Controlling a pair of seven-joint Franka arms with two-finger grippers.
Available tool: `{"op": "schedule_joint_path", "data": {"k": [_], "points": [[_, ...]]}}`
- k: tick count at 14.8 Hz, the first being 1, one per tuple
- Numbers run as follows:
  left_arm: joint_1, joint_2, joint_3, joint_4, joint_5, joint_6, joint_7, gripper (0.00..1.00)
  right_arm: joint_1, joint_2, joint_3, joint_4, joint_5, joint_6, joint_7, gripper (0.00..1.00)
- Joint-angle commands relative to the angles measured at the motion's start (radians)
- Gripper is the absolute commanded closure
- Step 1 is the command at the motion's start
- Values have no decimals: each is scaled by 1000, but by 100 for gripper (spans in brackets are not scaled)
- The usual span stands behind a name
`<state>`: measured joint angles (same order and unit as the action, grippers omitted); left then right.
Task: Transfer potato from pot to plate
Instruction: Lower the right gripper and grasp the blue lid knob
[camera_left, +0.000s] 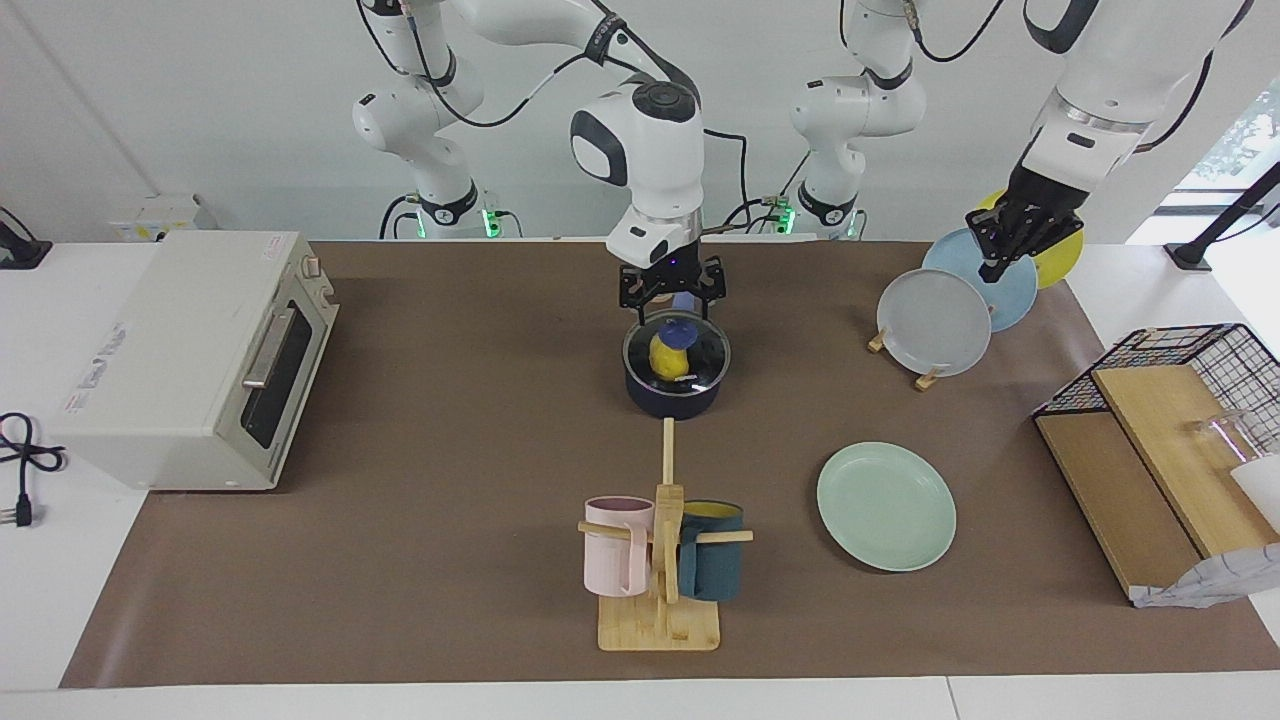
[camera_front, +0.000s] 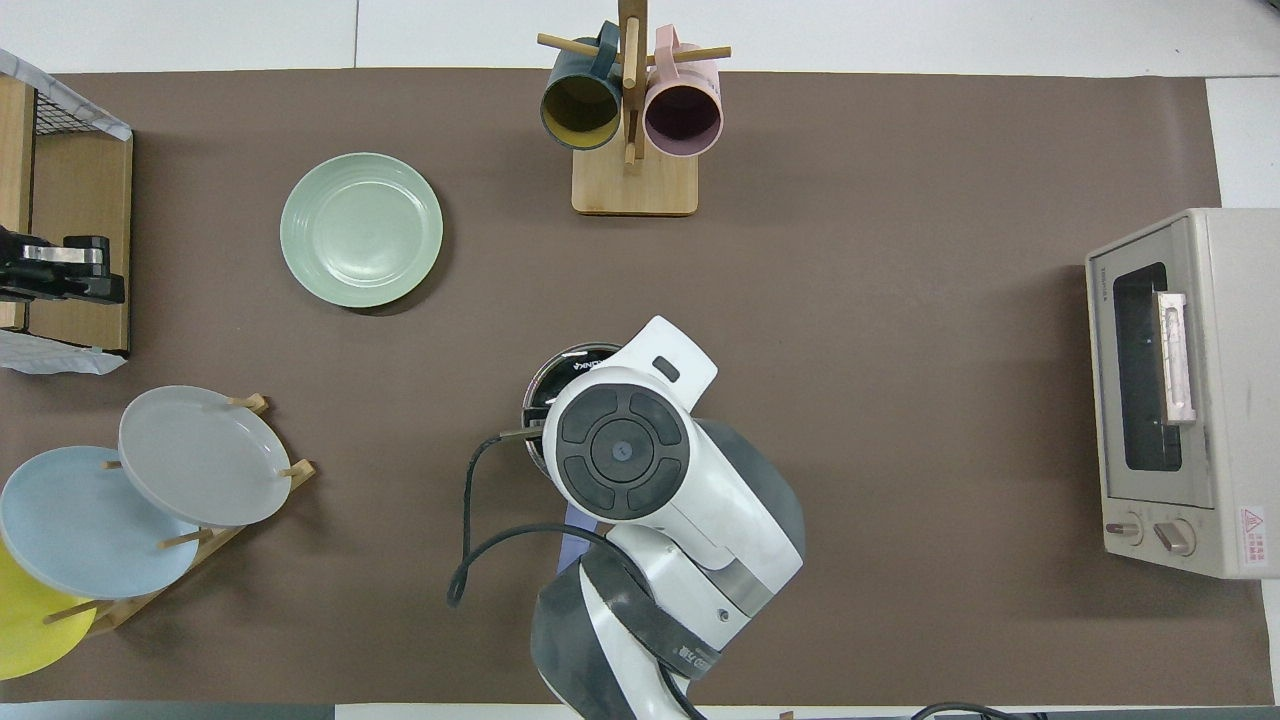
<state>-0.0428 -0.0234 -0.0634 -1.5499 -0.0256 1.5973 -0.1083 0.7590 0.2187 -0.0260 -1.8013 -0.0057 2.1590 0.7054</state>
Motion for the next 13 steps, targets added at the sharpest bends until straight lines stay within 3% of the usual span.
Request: {"op": "schedule_joint_path", "data": {"k": [1, 13], "points": [[9, -24, -7, -29, 9, 32, 3, 0, 35, 47, 1, 3, -22, 39, 11, 0], [4, -26, -6, -36, 4, 30, -45, 0, 22, 62, 1, -4, -109, 68, -43, 0]]}}
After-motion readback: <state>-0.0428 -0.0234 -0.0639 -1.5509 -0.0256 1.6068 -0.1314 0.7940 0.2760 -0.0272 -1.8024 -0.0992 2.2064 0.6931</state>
